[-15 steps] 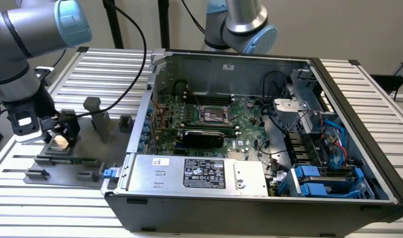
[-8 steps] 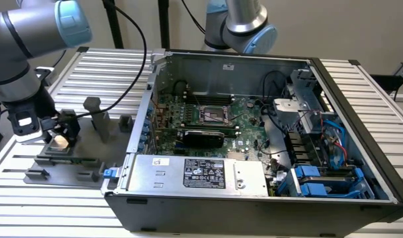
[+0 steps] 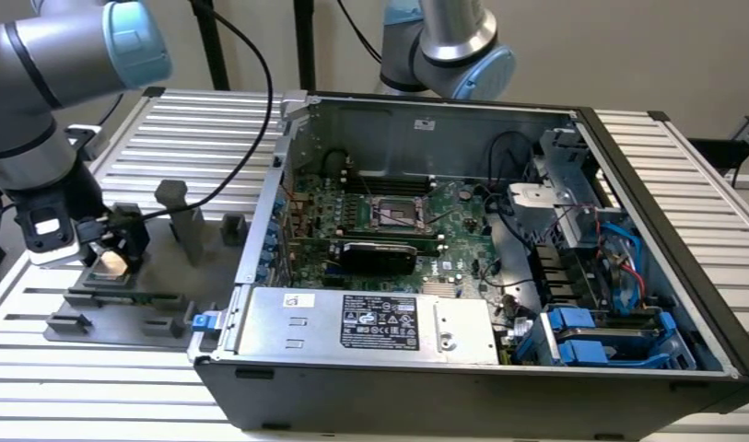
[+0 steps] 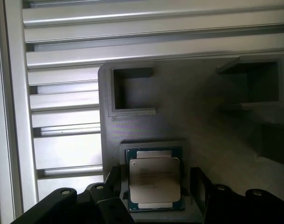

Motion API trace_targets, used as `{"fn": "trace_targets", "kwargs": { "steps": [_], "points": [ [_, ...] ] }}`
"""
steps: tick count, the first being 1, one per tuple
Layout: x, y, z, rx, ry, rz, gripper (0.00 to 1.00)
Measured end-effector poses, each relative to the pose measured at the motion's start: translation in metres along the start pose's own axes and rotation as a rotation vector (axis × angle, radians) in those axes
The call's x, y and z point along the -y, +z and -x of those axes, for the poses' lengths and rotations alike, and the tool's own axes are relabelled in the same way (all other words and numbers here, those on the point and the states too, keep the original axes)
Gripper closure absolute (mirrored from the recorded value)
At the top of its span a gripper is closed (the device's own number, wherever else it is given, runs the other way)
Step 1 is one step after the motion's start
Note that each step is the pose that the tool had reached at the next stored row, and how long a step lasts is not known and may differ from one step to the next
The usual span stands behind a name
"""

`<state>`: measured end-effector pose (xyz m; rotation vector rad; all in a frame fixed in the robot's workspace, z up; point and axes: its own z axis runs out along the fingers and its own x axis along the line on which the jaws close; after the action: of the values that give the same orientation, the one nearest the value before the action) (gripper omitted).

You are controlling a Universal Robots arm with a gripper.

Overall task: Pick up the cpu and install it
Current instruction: 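Pick up the cpu and move it towards the insertion slot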

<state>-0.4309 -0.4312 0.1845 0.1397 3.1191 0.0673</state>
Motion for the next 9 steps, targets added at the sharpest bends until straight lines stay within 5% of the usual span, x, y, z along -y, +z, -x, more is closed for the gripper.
{"fn": "trace_targets", "kwargs": {
  "steps": [9],
  "points": [
    [0.0,0.0013,-0.0001,0.0004,0.0,-0.005,0.4]
  ]
}}
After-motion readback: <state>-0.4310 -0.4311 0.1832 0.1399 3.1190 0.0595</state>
